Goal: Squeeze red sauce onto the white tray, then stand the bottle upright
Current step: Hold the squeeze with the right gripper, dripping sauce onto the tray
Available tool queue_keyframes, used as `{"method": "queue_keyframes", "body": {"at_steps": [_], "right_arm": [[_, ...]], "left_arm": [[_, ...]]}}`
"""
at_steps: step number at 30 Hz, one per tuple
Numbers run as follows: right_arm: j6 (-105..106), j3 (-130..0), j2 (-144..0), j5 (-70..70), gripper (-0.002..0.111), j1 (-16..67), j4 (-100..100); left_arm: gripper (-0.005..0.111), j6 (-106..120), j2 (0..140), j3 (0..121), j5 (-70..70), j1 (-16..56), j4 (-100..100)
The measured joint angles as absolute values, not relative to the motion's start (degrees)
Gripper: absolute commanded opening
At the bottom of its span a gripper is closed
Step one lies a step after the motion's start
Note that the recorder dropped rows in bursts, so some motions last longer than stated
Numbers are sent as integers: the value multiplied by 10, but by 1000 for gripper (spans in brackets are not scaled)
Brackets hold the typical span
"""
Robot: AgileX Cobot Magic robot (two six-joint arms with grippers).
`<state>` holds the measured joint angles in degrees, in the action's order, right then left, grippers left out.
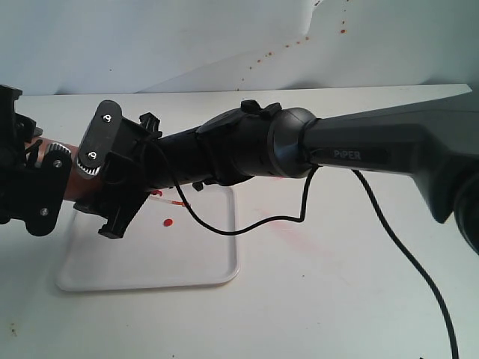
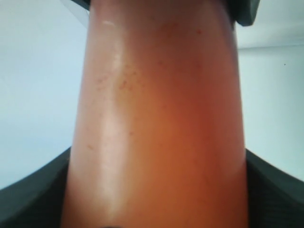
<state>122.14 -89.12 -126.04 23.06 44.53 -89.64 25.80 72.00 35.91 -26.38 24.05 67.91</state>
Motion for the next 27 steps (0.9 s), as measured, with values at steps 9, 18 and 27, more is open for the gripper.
{"method": "queue_keyframes", "body": {"at_steps": [9,18,27], "right_arm": [[1221,-891,-1260,231,0,445,-896],[1221,-891,-1260,231,47,445,-896],[1221,-891,-1260,231,105,445,-894]], "left_arm": [[0,258,720,359,-264,241,679],[0,258,720,359,-264,241,679],[0,258,720,359,-264,241,689]]}}
